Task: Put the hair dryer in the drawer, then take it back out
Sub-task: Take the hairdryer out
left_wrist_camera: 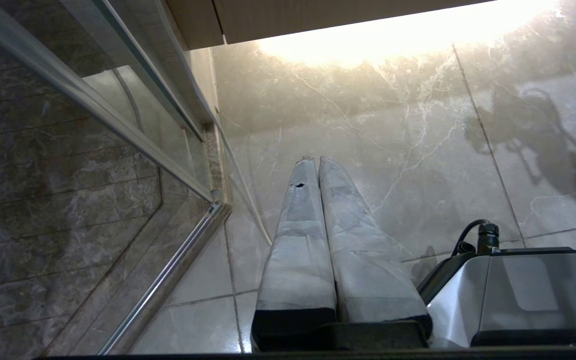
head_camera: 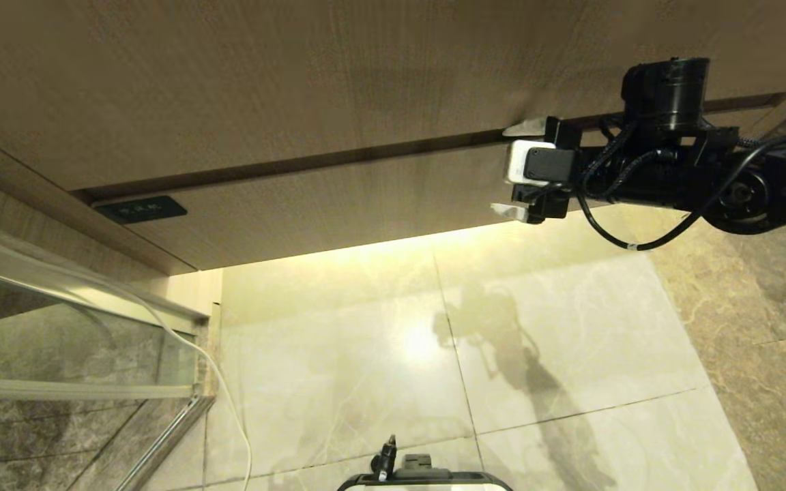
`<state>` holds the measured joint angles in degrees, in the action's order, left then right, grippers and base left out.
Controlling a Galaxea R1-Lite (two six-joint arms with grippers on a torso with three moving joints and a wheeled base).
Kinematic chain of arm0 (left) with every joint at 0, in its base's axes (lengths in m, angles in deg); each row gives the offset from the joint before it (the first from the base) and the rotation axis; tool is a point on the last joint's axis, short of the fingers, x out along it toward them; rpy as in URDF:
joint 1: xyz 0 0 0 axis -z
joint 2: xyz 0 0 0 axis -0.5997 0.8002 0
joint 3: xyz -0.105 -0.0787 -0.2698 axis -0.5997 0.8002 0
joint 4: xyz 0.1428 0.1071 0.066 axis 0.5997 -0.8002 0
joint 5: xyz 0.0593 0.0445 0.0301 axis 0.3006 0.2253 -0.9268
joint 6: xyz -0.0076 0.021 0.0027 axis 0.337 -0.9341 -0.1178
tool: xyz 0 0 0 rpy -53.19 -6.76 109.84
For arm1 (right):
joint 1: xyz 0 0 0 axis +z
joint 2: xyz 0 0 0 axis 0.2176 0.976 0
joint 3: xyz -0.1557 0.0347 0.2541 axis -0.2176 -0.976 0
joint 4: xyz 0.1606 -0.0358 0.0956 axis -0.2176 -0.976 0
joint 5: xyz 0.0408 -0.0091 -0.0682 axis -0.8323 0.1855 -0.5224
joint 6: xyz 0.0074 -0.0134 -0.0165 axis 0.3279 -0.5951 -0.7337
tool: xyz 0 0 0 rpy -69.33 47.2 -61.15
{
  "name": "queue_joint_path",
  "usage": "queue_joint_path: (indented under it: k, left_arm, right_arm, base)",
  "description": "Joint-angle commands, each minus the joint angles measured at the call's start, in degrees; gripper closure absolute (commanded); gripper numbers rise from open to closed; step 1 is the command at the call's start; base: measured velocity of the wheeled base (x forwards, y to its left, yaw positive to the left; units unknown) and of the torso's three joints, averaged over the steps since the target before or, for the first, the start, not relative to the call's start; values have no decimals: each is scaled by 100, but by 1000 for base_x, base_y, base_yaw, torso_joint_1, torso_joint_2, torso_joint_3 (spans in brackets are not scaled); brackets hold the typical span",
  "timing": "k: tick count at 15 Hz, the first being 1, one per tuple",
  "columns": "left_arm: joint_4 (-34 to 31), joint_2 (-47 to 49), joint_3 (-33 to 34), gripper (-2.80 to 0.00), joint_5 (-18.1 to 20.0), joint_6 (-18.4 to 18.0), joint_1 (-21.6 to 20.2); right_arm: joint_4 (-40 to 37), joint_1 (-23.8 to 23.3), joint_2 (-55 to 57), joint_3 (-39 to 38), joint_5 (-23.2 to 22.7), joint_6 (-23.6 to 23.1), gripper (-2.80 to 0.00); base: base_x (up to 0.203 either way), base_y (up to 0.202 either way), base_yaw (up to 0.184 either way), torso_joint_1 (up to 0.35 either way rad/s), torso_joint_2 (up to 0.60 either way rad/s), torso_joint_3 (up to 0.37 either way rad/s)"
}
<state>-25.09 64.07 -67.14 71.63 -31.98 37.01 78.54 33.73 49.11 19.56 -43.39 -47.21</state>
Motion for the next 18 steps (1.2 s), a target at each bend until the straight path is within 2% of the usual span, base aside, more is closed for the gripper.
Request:
queue_joint_path:
  k: [1, 12, 14, 18]
  left_arm:
    - [4, 0, 0, 0, 1, 2, 2]
    - [4, 0, 9, 0, 1, 2, 2]
    - [4, 0, 0, 0, 1, 2, 2]
    - [4, 0, 2, 0, 1, 2, 2]
  right_arm:
    - [10, 2, 235, 129, -7, -47, -280]
    - [107, -60, 674, 535, -7, -56, -280]
    - [-115, -98, 691, 539, 10, -25, -280]
    - [-1101, -207, 674, 577, 1, 168, -280]
  base:
    - [0, 0, 0, 0, 0, 0]
    - [0, 0, 0, 0, 0, 0]
    - [0, 0, 0, 0, 0, 0]
    - [0, 0, 0, 0, 0, 0]
